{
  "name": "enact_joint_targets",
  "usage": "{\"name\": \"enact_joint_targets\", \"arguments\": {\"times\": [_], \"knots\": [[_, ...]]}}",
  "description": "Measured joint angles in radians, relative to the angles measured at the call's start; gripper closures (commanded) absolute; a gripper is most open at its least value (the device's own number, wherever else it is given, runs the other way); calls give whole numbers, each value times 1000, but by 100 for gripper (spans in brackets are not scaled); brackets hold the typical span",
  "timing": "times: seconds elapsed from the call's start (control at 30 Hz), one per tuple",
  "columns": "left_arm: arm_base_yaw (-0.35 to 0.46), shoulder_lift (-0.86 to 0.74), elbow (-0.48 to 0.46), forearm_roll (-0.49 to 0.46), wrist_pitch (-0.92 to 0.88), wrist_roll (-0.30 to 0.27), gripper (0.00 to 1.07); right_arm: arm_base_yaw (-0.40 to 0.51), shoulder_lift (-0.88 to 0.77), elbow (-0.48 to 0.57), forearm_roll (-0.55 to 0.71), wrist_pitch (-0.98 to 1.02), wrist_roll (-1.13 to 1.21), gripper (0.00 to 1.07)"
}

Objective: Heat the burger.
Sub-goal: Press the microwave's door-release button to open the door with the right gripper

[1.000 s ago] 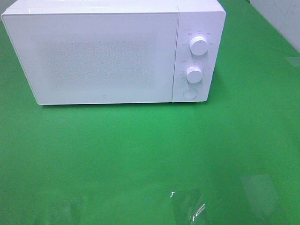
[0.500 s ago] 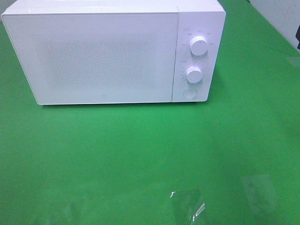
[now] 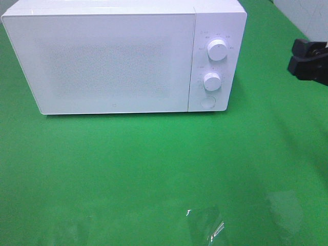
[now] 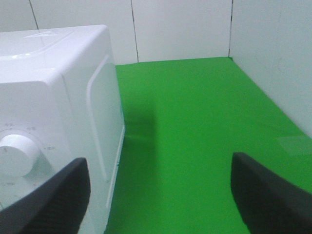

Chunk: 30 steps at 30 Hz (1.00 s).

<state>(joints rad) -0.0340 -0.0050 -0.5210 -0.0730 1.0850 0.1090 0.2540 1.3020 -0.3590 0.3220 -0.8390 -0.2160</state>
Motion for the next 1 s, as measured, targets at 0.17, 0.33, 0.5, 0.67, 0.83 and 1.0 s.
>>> {"name": "enact_joint_targets", "arguments": {"times": [0.17,0.33,0.5,0.67,0.83,1.0], "knots": [[0,0,0,0,0,0,7,111,78,0,83,-91,-12,31],[0,0,0,0,0,0,7,218,152,3,165,-158,-60,31],[0,0,0,0,0,0,7,331,209,3,264,-203,-122,31],[0,0,0,0,0,0,7,431,256,3,387,-257,-144,31],[0,0,0,0,0,0,7,490,286,2,456,-280,-145,32],[0,0,0,0,0,0,7,525,296,2,502,-288,-96,32]]}}
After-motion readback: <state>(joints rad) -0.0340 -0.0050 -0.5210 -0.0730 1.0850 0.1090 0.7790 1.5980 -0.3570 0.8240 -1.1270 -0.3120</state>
